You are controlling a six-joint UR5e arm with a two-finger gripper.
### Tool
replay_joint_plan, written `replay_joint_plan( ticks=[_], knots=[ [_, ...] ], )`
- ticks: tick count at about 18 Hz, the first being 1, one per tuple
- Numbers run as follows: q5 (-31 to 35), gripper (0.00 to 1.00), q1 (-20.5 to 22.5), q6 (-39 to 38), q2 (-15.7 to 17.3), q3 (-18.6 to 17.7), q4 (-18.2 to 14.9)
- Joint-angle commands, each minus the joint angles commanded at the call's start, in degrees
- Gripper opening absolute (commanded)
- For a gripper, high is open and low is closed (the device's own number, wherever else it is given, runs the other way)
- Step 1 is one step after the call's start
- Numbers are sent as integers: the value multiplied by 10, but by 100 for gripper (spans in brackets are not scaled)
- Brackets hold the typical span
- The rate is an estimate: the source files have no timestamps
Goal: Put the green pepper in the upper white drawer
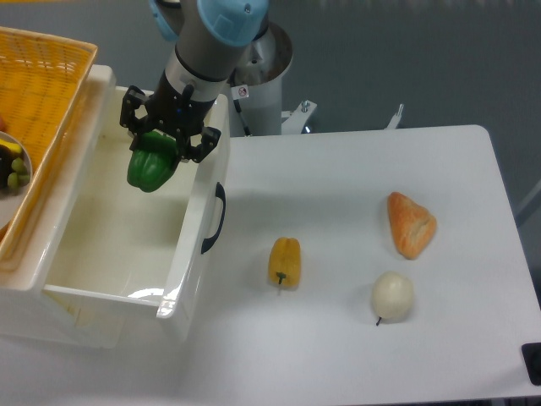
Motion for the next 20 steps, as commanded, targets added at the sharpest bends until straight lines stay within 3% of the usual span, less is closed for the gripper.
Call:
replay_joint_plan(
  ticks=[5, 8, 9, 11, 13, 20],
  knots=[
    [1, 43, -4, 1, -4, -1, 0],
    [0, 49, -4, 2, -4, -5, 1],
    [0, 53, -4, 2, -4, -6, 1],
    [0, 77, -4, 5, -4, -6, 3],
    [0, 87, -4, 5, -4, -5, 2],
    [0, 98, -4, 3, 4, 1, 14]
  ],
)
